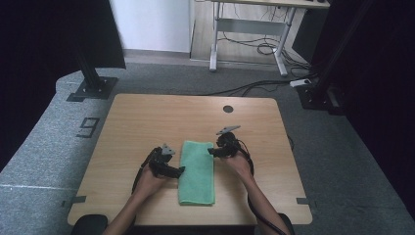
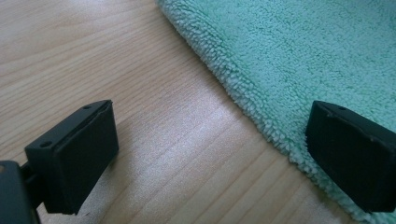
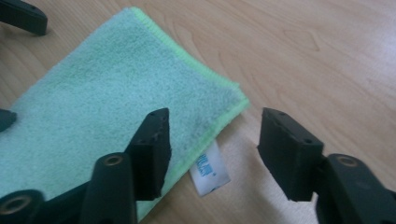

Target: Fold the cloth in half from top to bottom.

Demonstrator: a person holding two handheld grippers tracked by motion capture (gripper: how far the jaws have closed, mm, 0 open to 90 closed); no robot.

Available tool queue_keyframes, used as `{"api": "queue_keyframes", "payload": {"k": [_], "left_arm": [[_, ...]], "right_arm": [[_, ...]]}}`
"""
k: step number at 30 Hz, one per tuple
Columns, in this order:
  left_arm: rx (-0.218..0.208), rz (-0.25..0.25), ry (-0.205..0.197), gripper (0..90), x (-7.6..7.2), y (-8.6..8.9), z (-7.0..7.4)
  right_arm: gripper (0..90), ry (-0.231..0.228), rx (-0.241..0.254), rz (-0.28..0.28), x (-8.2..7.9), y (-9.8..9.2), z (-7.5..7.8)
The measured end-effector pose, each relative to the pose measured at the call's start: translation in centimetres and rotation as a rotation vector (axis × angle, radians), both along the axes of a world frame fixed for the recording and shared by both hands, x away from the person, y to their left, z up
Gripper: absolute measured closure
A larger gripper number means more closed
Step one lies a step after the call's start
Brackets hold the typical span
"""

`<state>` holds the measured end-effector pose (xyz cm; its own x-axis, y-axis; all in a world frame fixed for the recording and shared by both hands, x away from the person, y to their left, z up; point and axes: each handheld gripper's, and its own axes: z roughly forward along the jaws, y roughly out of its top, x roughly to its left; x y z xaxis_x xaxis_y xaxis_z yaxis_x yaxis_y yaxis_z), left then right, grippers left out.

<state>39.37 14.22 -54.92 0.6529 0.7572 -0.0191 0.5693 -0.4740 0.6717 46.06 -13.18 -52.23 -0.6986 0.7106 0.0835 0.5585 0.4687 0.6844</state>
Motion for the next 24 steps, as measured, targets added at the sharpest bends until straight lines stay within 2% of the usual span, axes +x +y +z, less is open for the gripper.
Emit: {"api": "queue_keyframes", "payload": {"k": [9,17,20,23,24], "left_arm": [[0.002,-0.001,0.001,2.8,0.0,0.0,0.0],[0.002,-0.001,0.001,2.8,0.0,0.0,0.0],[0.002,-0.001,0.001,2.8,0.0,0.0,0.0],[0.002,-0.001,0.001,2.8,0.0,0.0,0.0],[0.002,-0.001,0.001,2.8,0.0,0.0,0.0]], "right_arm": [[49.5,-0.010,-0.030,0.001,1.2,0.6,-0.2],[59.3,0.002,-0.056,0.007,2.3,1.7,-0.9],[59.3,0.008,-0.061,0.008,2.5,1.8,-1.3],[51.5,-0.013,-0.083,0.009,2.5,1.9,-1.3],[49.0,-0.005,-0.082,0.006,2.6,1.8,-1.3]]}}
